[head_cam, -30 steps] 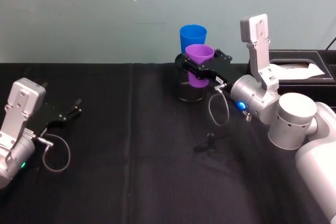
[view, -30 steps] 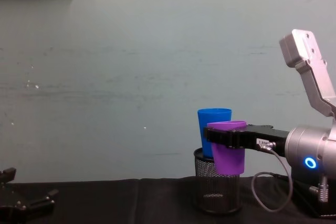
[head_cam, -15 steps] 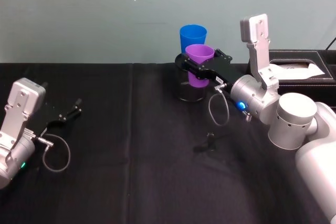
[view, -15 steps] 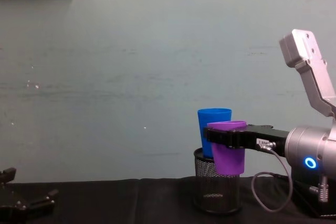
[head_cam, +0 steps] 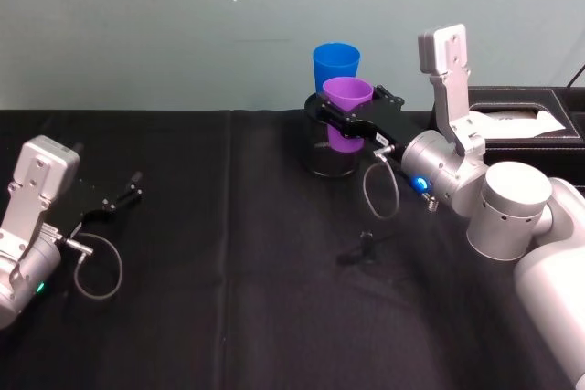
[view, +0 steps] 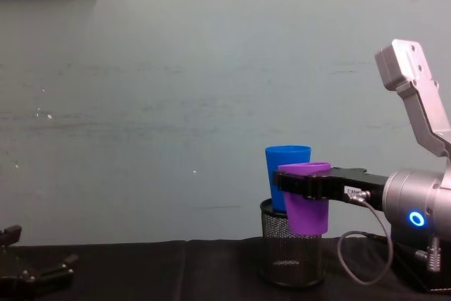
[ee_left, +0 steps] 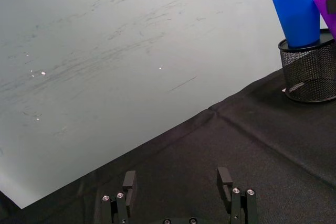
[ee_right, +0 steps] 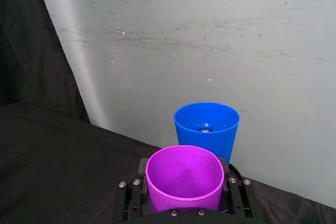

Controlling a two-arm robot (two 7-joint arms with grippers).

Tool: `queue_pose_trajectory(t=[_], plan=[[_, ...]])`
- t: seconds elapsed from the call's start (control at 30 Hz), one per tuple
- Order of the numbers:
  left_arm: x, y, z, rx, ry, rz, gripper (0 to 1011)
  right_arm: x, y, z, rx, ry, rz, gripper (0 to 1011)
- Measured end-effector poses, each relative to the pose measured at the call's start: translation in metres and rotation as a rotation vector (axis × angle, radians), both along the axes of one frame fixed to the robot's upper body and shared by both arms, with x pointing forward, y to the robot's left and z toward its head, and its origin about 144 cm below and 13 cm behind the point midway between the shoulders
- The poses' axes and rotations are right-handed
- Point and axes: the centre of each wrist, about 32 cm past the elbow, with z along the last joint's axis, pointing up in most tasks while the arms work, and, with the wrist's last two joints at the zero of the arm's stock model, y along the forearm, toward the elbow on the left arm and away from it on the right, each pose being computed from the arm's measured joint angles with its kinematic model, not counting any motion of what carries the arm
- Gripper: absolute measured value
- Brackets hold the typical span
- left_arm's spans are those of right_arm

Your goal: Pick up one cup with a gripper and tap it against the other cup.

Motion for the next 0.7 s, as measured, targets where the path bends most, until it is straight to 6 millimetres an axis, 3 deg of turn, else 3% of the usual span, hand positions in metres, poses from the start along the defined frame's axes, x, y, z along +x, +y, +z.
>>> queue_pose_trajectory(t=[0.7], plan=[[0.0000, 0.0000, 0.0000, 0.000, 0.000, 0.000, 1000, 0.0000, 0.0000, 0.0000, 0.000, 0.000, 0.000, 746]])
